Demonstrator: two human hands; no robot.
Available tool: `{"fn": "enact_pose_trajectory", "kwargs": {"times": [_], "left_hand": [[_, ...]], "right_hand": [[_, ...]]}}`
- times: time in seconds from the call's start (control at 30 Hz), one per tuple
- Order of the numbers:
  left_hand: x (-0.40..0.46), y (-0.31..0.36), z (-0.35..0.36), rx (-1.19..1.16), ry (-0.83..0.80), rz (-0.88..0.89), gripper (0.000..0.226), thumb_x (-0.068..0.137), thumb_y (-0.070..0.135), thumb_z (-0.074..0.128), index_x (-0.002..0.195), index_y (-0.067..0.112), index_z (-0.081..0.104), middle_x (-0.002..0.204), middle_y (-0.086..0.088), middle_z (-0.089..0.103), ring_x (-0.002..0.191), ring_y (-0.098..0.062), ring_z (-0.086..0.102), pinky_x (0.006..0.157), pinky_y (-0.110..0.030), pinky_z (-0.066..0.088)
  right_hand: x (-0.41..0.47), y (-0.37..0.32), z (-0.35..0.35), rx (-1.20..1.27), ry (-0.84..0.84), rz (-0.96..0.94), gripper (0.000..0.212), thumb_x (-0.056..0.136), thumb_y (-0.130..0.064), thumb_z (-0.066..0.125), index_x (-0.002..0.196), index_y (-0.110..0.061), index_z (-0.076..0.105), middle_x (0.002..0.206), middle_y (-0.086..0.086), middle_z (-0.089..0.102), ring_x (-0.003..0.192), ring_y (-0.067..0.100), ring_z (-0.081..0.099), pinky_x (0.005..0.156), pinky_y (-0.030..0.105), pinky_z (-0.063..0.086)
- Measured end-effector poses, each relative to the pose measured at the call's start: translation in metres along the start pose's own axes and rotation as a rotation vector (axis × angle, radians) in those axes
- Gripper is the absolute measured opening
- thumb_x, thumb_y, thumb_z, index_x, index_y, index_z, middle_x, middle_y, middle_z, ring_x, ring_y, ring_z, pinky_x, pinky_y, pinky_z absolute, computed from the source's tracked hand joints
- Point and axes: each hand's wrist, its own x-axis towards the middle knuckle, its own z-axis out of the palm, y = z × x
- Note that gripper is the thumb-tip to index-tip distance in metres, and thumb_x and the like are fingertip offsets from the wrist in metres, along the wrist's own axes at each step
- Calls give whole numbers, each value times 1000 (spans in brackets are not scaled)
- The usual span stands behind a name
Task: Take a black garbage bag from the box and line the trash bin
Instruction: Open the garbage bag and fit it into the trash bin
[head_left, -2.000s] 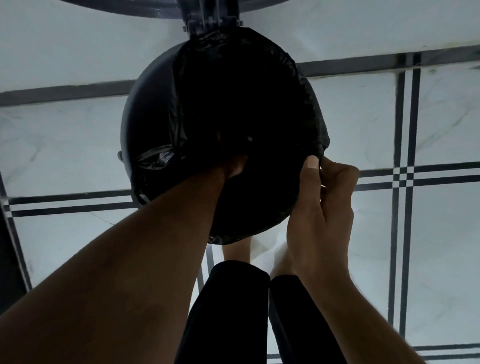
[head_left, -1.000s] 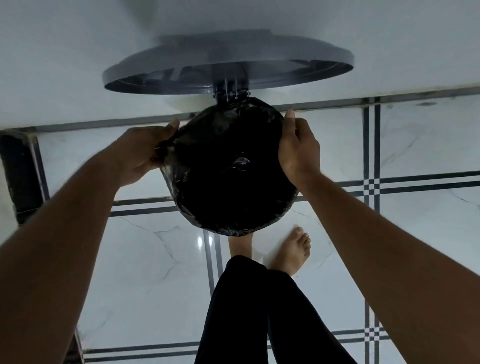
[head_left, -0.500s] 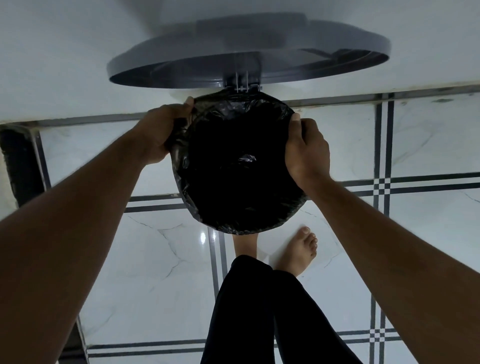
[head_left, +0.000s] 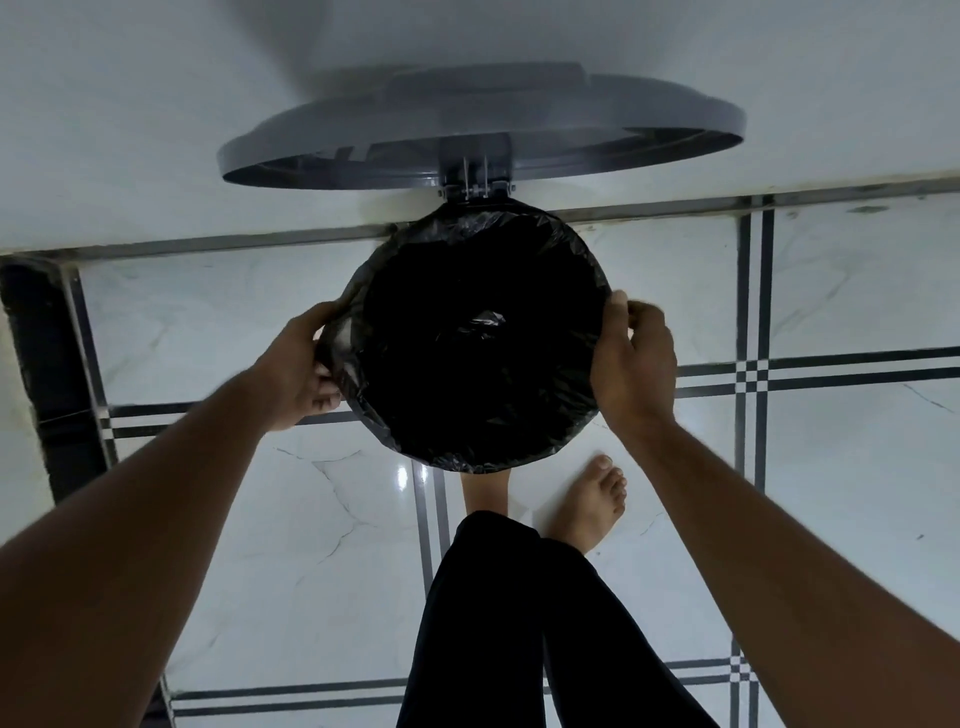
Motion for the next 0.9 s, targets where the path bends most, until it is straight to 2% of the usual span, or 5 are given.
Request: {"fn": "enact_pose_trajectory", "kwargs": {"times": [0.17,0.3,0.6,0.73,0.9], "left_hand": [[-17,-27,-9,-296,-164,-47,49,86,67,76,94,19,72,89,0,70,76,-20,67,94,-39,48],[-24,-50,-8,-436,-172,40,20,101,43,71,105,25,78,105,6,73,91,-18,76,104,-39,52],[-29,-81,22,-623,-122,16,28,109,35,62,110,18,84,130,-3,80,104,-17,81,83,-35,67],[-42,-99,29,-695,-212,46,35,108,52,60,117,27,82,141,1,75,125,-22,74,106,-44,56],[-40,-114,38,-751,-219,-18,28,100,24,54,105,20,81,137,0,74,125,-26,72,116,-47,48]], "right_hand": [[-22,41,-3,201,-55,352,61,107,-67,37,120,-15,66,114,-4,72,109,22,68,91,40,52],[-37,53,-6,448,-124,577,56,114,-62,40,141,-20,65,132,2,74,115,22,74,92,42,58],[-56,64,-1,642,-216,728,39,116,-24,43,132,-23,78,120,2,83,114,21,78,98,41,62],[-53,69,-3,645,-233,713,22,110,-21,59,115,-19,80,101,-3,83,105,19,77,90,36,60],[-48,73,-8,580,-196,677,17,109,-33,71,104,-19,79,95,-5,82,95,14,78,80,31,59]]}}
